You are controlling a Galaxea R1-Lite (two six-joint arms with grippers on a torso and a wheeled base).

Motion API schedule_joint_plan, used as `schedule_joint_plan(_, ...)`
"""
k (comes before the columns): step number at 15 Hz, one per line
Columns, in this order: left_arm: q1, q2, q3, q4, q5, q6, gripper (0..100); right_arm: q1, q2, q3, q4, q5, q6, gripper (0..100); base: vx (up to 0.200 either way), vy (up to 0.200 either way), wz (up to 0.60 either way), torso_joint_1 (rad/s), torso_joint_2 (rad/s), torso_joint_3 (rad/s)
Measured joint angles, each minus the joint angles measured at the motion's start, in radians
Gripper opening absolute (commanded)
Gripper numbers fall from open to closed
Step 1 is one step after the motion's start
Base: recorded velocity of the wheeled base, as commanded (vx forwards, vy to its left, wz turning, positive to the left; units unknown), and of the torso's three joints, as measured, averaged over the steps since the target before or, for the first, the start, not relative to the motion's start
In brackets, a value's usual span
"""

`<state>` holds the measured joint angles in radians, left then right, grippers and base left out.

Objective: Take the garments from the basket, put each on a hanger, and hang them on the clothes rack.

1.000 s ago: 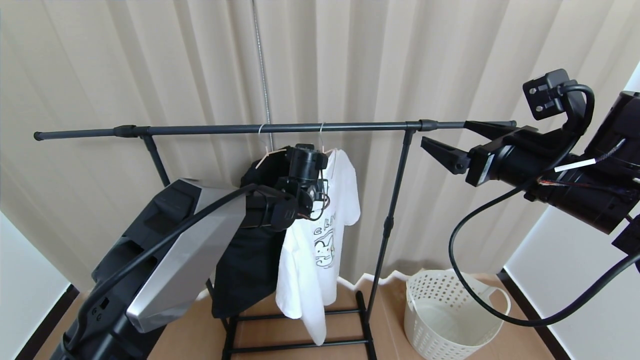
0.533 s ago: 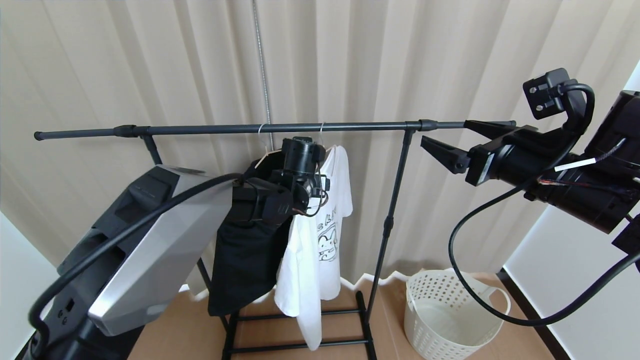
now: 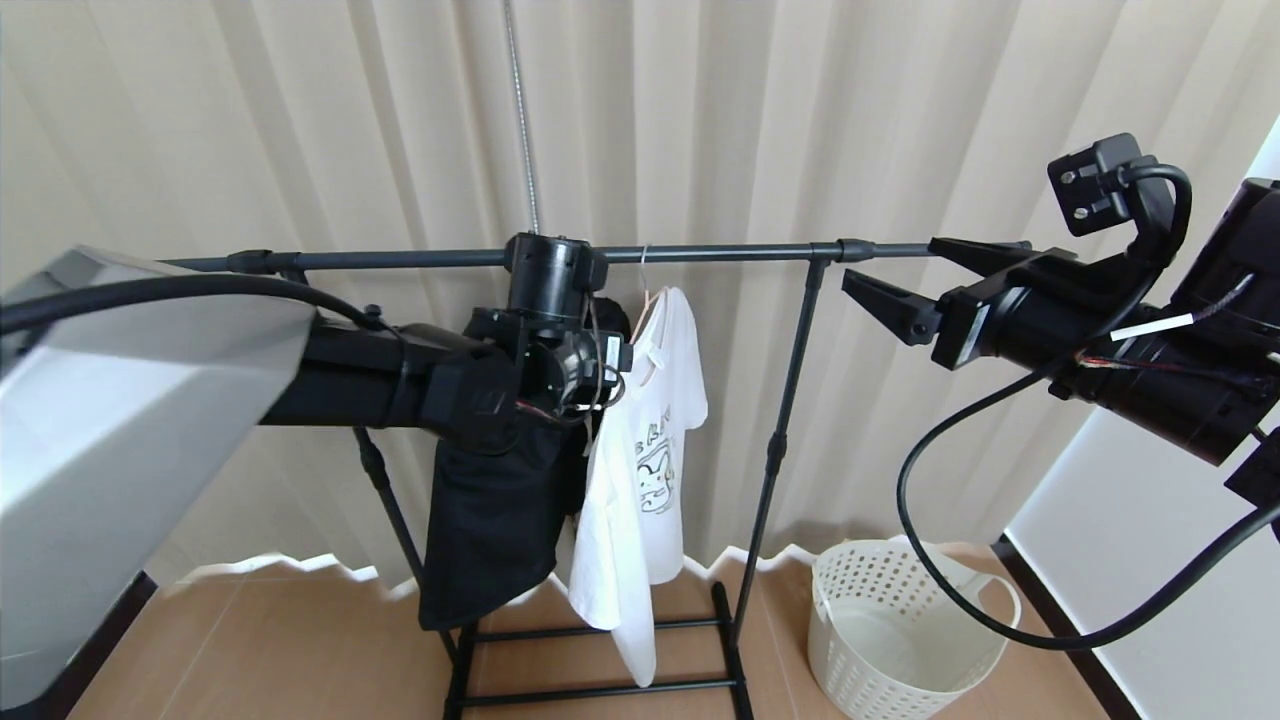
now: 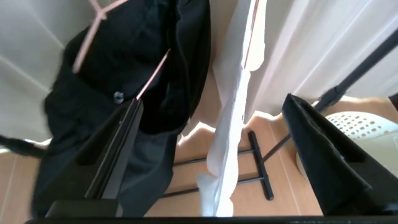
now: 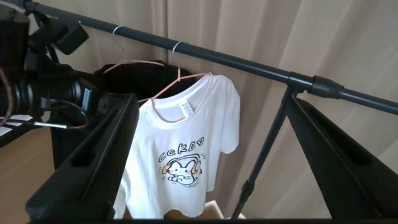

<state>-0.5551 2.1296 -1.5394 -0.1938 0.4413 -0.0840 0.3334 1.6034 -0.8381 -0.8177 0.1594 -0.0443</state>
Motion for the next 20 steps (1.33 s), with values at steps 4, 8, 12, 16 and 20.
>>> schedule_joint_plan(4, -0.016, -0.212, 0.248, -0.069, -0.001, 0.0, 100, -0.007, -0.001, 0.008, 0.016, 0.001, -0.001, 100, 0.0, 0.0, 0.0, 0.0, 0.0, 0.0)
schedule_joint_plan(8, -0.03, -0.36, 0.433, -0.131, -0.001, 0.001, 100, -0.017, -0.03, 0.001, 0.198, 0.0, -0.001, 100, 0.0, 0.0, 0.0, 0.0, 0.0, 0.0)
schedule_joint_plan(12, -0.039, -0.48, 0.594, -0.171, -0.001, 0.004, 100, -0.048, -0.106, 0.015, 0.315, 0.005, 0.003, 100, 0.0, 0.0, 0.0, 0.0, 0.0, 0.0)
schedule_joint_plan(16, -0.042, -0.61, 0.828, -0.221, 0.0, 0.004, 100, -0.07, -0.241, 0.291, 0.253, 0.008, 0.006, 100, 0.0, 0.0, 0.0, 0.0, 0.0, 0.0)
schedule_joint_plan(20, -0.074, -0.741, 1.093, -0.314, 0.003, 0.005, 100, -0.075, -0.402, 0.604, 0.154, 0.005, 0.004, 100, 0.0, 0.0, 0.0, 0.0, 0.0, 0.0)
